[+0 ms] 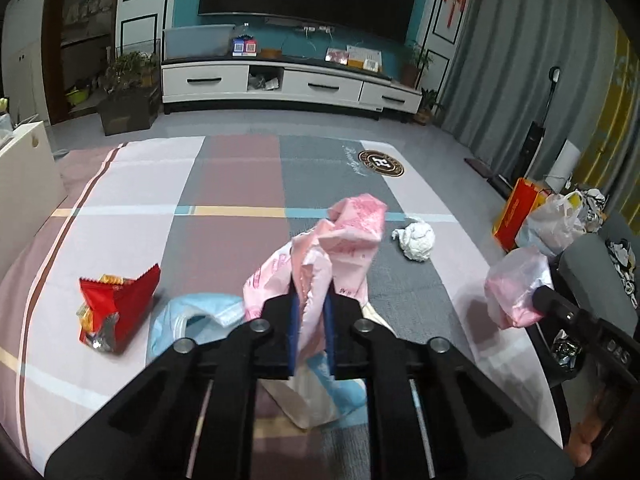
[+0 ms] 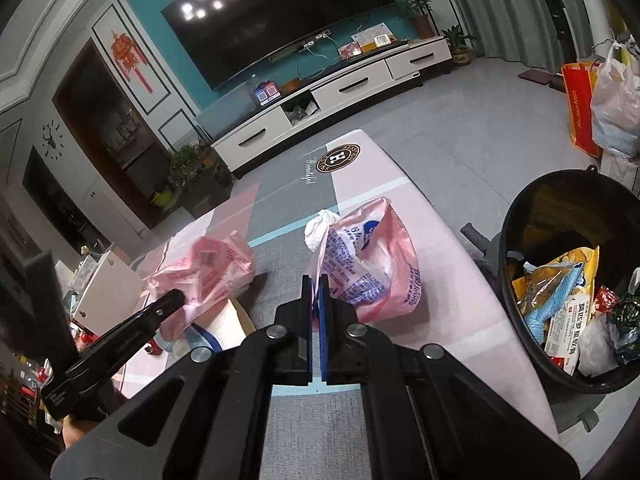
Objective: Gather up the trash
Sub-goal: 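Grasp a pink plastic bag with the left tool while the right tool grasps another pink bag, then carry both pink bags to the bucket and open both tools to drop them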
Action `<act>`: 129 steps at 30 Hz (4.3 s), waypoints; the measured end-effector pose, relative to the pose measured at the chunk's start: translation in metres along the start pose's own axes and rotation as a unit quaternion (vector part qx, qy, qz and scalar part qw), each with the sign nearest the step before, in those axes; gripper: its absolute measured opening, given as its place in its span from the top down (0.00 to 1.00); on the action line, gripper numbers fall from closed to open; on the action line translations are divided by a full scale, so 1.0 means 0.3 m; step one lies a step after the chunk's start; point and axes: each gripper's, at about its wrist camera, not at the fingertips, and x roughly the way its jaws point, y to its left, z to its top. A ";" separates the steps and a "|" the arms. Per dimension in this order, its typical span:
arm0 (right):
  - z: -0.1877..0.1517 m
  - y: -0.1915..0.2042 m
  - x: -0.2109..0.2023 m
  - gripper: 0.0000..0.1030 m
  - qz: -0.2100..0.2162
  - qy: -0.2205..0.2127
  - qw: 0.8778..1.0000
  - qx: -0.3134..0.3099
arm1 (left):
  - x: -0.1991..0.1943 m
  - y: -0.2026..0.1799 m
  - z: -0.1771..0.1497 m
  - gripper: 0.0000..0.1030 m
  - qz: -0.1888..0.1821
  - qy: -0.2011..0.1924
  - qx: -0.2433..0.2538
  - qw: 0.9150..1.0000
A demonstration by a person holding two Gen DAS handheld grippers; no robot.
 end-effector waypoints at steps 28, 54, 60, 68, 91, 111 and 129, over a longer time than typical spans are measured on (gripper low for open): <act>-0.094 -0.015 -0.229 0.97 -0.054 -0.024 0.994 -0.087 | -0.273 -0.192 -0.213 0.92 -0.092 0.011 0.003 0.996; -0.029 -0.222 -0.410 0.97 -0.067 -0.067 0.995 -0.032 | -0.296 -0.506 -0.187 0.91 -0.115 0.002 0.075 0.991; -0.016 -0.283 -0.451 0.97 -0.075 -0.079 0.994 -0.011 | -0.293 -0.591 -0.185 0.91 -0.120 0.003 0.096 0.988; 0.001 -0.380 -0.497 0.97 -0.087 -0.089 0.992 0.019 | -0.268 -0.709 -0.186 0.91 -0.132 0.007 0.116 0.984; 0.009 -0.628 -0.461 0.97 -0.140 -0.035 0.986 0.088 | 0.029 -1.002 -0.208 0.91 -0.122 0.069 0.162 0.977; 0.009 -0.660 -0.365 0.93 -0.158 0.013 0.984 0.081 | 0.116 -1.047 -0.226 0.72 -0.114 0.096 0.185 0.971; 0.020 -0.638 -0.398 0.51 -0.169 -0.005 0.982 0.079 | 0.053 -0.986 -0.208 0.44 -0.112 0.067 0.175 0.976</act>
